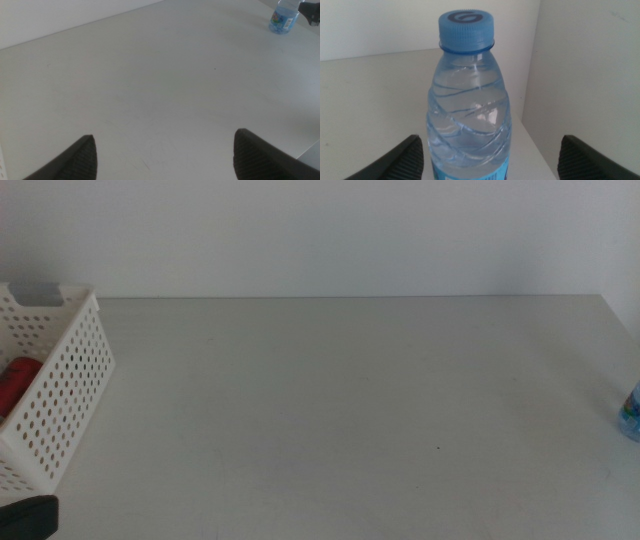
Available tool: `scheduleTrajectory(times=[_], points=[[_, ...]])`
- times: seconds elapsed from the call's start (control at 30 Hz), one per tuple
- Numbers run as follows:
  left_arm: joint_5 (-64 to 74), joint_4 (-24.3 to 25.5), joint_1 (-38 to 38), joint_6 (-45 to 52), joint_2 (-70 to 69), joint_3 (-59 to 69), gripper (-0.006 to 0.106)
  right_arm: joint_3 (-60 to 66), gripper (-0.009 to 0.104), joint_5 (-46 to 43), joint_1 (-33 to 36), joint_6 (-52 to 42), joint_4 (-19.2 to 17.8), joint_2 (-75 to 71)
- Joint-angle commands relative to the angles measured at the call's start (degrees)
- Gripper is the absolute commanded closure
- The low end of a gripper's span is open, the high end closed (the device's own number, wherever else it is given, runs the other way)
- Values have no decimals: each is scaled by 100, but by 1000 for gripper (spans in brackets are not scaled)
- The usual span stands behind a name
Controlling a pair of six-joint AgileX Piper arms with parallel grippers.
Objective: Use arms to grab the bottles and put them into the dustbin to the left of the table.
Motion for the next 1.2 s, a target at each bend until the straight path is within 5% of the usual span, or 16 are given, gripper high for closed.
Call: scheduleTrajectory(times=[0.0,0.9,1.17], points=[[-402,-48,-26,-85,62,-134,7,-283,9,-474,-33,-71,97,9],[-402,-48,-26,-85,62,-134,7,-1636,11,-453,-21,150,-201,1347],[-402,-48,-26,-85,62,-134,7,-1882,26,-435,8,165,-217,1572]])
